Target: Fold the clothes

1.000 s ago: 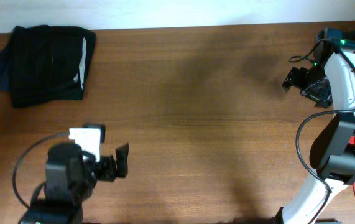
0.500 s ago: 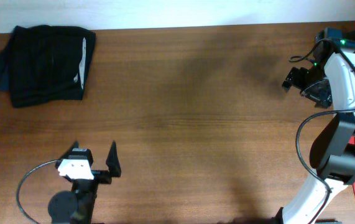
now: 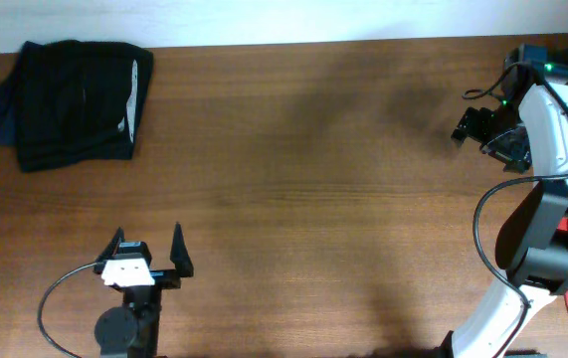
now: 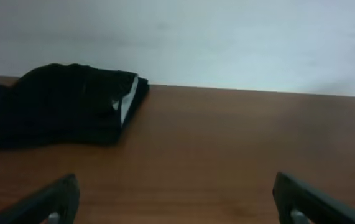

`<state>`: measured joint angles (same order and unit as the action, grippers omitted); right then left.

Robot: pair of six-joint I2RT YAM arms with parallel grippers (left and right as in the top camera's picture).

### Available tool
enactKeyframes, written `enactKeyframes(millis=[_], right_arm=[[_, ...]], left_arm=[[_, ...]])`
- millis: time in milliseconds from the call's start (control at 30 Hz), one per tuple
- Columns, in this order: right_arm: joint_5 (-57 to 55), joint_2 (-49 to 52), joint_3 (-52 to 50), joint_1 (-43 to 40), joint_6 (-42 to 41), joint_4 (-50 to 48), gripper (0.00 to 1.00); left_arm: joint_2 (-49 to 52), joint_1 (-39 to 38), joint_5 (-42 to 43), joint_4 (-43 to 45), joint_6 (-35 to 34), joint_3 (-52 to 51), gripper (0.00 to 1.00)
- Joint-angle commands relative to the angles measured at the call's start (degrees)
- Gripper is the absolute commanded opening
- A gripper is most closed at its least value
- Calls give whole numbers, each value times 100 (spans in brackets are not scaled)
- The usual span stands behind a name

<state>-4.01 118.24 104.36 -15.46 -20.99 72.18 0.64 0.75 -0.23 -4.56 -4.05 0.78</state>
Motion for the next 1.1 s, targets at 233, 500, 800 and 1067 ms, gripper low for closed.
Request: enactKeyframes(millis=[233,500,800,1067], right_arm=[[-33,-55,72,-15,-52,4,99],[-33,-63,72,9,-52,4,99],[-33,-2874,72,1871,-52,4,99],[-35,-5525,70,3340,-50,122,99]], left_arm=[[-35,-22,-44,-24,70,-26,99],[-35,-22,-44,-24,70,-26,99],[-35,-22,-44,-24,70,-26,99],[-35,-22,-44,-24,70,-26,99]])
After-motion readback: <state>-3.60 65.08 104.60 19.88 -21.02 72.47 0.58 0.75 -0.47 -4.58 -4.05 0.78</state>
